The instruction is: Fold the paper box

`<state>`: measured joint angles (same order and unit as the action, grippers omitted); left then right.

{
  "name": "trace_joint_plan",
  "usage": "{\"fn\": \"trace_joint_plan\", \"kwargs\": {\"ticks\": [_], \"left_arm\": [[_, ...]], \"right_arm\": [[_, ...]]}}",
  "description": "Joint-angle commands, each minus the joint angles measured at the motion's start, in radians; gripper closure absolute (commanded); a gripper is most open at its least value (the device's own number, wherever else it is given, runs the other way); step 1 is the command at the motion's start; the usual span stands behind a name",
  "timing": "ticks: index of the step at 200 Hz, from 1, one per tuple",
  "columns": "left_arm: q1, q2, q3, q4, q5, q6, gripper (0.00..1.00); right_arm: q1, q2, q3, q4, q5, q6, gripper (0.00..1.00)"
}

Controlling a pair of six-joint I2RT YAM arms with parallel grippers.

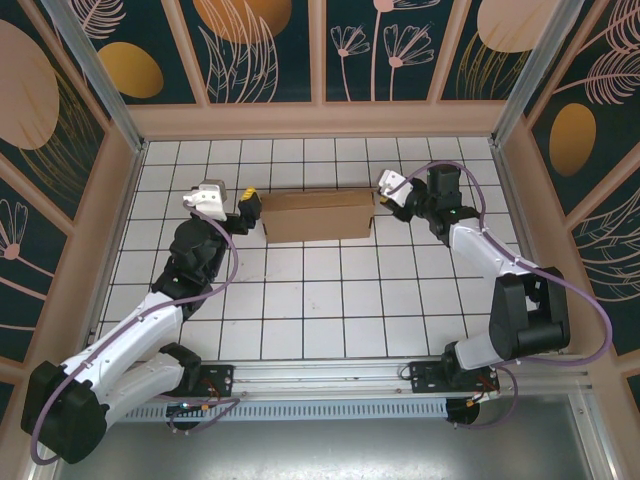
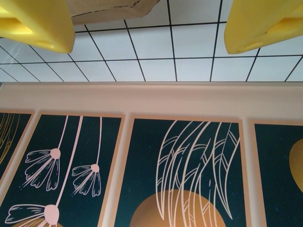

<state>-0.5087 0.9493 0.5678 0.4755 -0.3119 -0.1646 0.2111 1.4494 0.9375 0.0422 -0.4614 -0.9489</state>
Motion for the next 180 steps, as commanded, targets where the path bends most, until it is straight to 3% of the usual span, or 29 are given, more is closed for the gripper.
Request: {"fn": "trace_joint_plan", "kwargs": {"ticks": [1, 72, 90, 114, 141, 159, 180], "left_arm": [[0.006, -0.006, 0.02, 0.01, 0.0, -0.001, 0.2], [0.006, 0.0, 0.003, 0.03, 0.035, 0.008, 0.31], [0.005, -0.001, -0.001, 0.035, 0.045, 0.032, 0.34], [0.006, -0.001, -0.017, 0.054, 0.183, 0.225, 0.6], [0.007, 0.024, -0.007, 0.047, 0.239, 0.362, 0.51], [0.012, 0.066, 0.066, -0.066, 0.307, 0.463, 0.5], [0.092, 0.121, 0.139, -0.147, 0.484, 0.474, 0.53]], "right_arm": [[0.01, -0.025, -0.011, 0.053, 0.01, 0.024, 0.77], [0.037, -0.035, -0.044, 0.095, 0.03, 0.033, 0.83], [0.037, -0.036, -0.045, 0.095, 0.027, 0.038, 0.95], [0.044, -0.034, -0.017, 0.069, 0.047, 0.067, 0.99], [0.044, -0.007, 0.047, -0.026, 0.046, 0.091, 1.0], [0.039, 0.0, 0.05, -0.046, 0.04, 0.08, 1.0], [0.036, 0.008, 0.061, -0.074, 0.024, 0.075, 1.0]]}}
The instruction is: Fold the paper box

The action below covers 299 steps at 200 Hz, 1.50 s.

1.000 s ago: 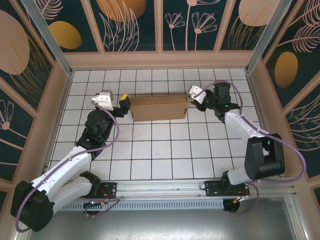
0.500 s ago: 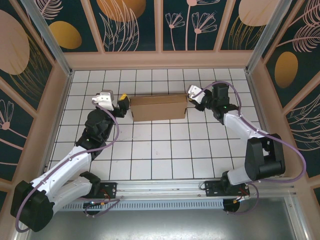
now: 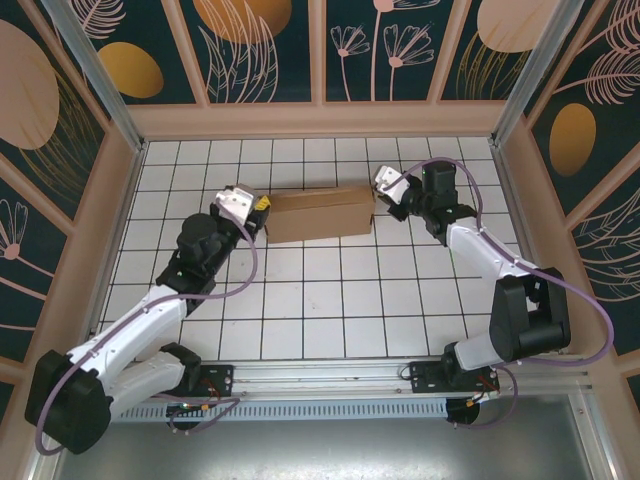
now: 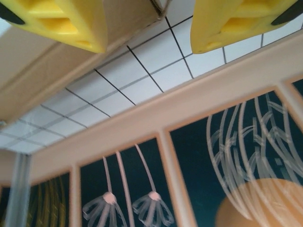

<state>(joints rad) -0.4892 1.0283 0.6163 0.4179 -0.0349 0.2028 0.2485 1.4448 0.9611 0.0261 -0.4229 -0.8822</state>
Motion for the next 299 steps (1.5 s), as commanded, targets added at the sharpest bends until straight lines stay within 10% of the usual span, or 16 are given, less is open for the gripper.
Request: {"fn": "trace_joint_plan", "kwargs": {"ticks": [1, 63, 107, 166, 299], "left_arm": [[0.077, 0.044, 0.093, -0.093, 0.213, 0.107, 0.53], [0.329, 0.193, 0.175, -0.177, 0.677, 0.223, 0.53], [0.394, 0.256, 0.124, -0.103, 0.798, 0.303, 0.5], [0.394, 0.303, 0.107, -0.072, 0.781, 0.332, 0.54], [0.394, 0.39, 0.192, -0.125, 0.685, 0.327, 1.0]], "right_arm": [[-0.001, 0.012, 0.036, -0.058, -0.015, 0.009, 1.0], [-0.018, 0.028, 0.039, -0.023, -0.043, 0.06, 1.0], [-0.025, 0.055, 0.031, 0.001, -0.064, 0.095, 1.0], [-0.024, 0.047, 0.028, 0.002, -0.054, 0.094, 1.0], [-0.015, 0.047, 0.05, -0.026, -0.047, 0.094, 1.0]]}}
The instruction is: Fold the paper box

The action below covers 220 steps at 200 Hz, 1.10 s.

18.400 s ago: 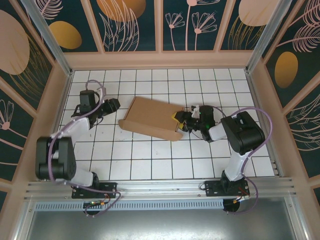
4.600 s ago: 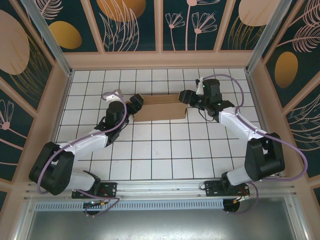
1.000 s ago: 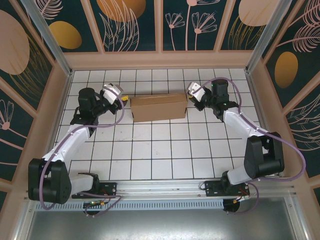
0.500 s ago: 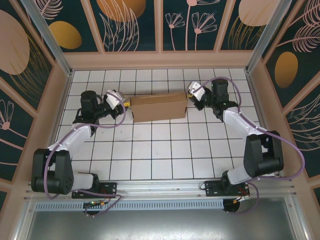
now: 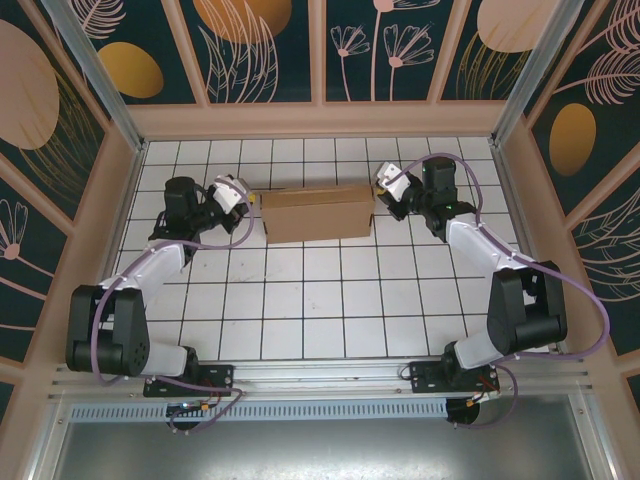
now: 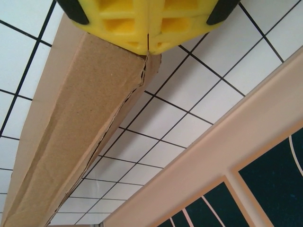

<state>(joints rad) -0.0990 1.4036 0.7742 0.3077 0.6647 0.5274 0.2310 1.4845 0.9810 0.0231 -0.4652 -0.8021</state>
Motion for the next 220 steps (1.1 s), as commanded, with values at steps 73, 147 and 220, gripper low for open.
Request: {"fn": "trace_joint_plan", "kwargs": {"ticks": [73, 147, 220], "left_arm": [[0.004, 0.02, 0.035, -0.007, -0.048, -0.034, 1.0], [0.002, 0.011, 0.022, 0.004, -0.035, -0.053, 1.0], [0.002, 0.001, 0.03, -0.016, -0.02, -0.049, 1.0]], "right_arm": [[0.004, -0.038, -0.001, 0.003, 0.011, 0.011, 0.87], [0.016, -0.019, 0.022, -0.001, 0.011, 0.021, 0.85], [0.034, 0.034, 0.08, -0.032, 0.016, 0.011, 0.86]]}}
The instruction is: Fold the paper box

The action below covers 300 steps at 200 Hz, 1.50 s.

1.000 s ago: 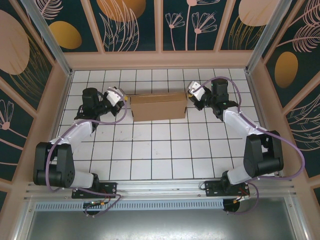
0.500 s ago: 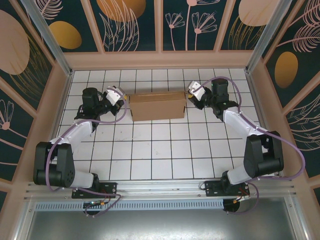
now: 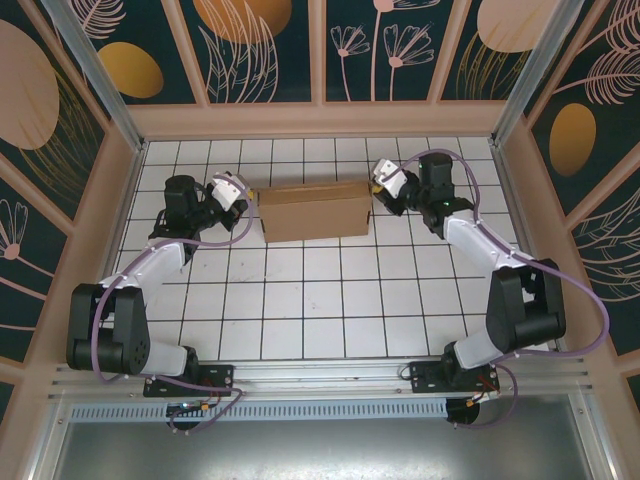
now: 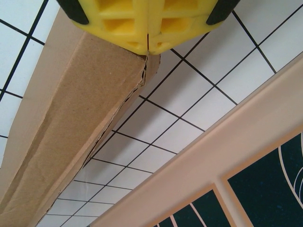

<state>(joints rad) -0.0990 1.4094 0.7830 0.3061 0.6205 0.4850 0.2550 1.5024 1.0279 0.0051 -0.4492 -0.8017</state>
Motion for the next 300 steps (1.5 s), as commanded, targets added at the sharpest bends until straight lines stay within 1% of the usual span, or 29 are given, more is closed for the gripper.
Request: {"fn": "trace_joint_plan", "kwargs": {"ticks": [1, 26, 38, 49, 62, 99, 121, 136, 151, 165, 177, 186, 204, 213, 224, 235, 261, 271, 300], "left_arm": [[0.002, -0.005, 0.02, -0.015, 0.025, -0.006, 1.0], [0.002, -0.006, 0.019, -0.018, 0.025, -0.007, 1.0], [0.002, -0.007, 0.02, -0.018, 0.025, -0.011, 1.0], [0.003, -0.007, 0.022, -0.014, 0.029, -0.02, 1.0], [-0.003, -0.005, 0.023, -0.01, 0.042, -0.037, 1.0], [-0.026, -0.013, 0.042, -0.025, 0.044, -0.092, 1.0], [-0.032, -0.026, 0.038, 0.017, 0.027, -0.204, 1.0], [-0.048, -0.038, 0.041, 0.036, -0.021, -0.292, 1.0], [-0.06, -0.049, 0.056, 0.021, -0.045, -0.371, 1.0], [-0.069, -0.049, 0.08, -0.006, -0.099, -0.479, 1.0], [-0.073, -0.037, 0.11, -0.047, -0.133, -0.578, 1.0], [-0.075, -0.022, 0.135, -0.09, -0.137, -0.63, 1.0], [-0.086, 0.005, 0.181, -0.169, -0.118, -0.653, 1.0], [-0.087, 0.012, 0.184, -0.19, -0.126, -0.667, 1.0], [-0.088, 0.016, 0.183, -0.196, -0.14, -0.711, 1.0], [-0.088, 0.023, 0.219, -0.212, -0.151, -0.75, 1.0], [-0.088, 0.047, 0.244, -0.252, -0.141, -0.83, 1.0], [-0.087, 0.055, 0.249, -0.262, -0.128, -0.854, 1.0], [-0.088, 0.054, 0.224, -0.26, -0.125, -0.866, 1.0]], "right_arm": [[0.009, 0.018, 0.033, -0.014, 0.001, 0.01, 0.86], [0.012, 0.026, 0.036, -0.012, 0.014, 0.01, 0.86], [0.011, 0.033, 0.041, -0.014, 0.022, 0.013, 0.9], [0.011, 0.038, 0.048, -0.021, 0.026, 0.016, 0.96], [0.012, 0.04, 0.052, -0.018, 0.028, 0.026, 1.0], [0.019, 0.034, 0.059, -0.025, 0.024, 0.046, 1.0], [0.035, 0.026, 0.064, -0.033, 0.049, 0.076, 1.0], [0.047, 0.02, 0.07, -0.037, 0.071, 0.111, 1.0], [0.055, 0.009, 0.079, -0.033, 0.1, 0.181, 1.0], [0.06, 0.002, 0.09, -0.042, 0.115, 0.266, 1.0], [0.069, 0.0, 0.098, -0.059, 0.136, 0.319, 1.0], [0.079, 0.001, 0.1, -0.071, 0.159, 0.356, 1.0], [0.101, 0.002, 0.104, -0.11, 0.184, 0.384, 1.0], [0.112, 0.0, 0.103, -0.121, 0.196, 0.4, 1.0], [0.119, -0.003, 0.105, -0.141, 0.187, 0.407, 1.0], [0.122, -0.007, 0.109, -0.156, 0.185, 0.417, 1.0], [0.122, -0.026, 0.125, -0.177, 0.187, 0.455, 1.0], [0.124, -0.025, 0.137, -0.187, 0.213, 0.501, 1.0], [0.125, -0.013, 0.177, -0.247, 0.223, 0.549, 1.0]]}}
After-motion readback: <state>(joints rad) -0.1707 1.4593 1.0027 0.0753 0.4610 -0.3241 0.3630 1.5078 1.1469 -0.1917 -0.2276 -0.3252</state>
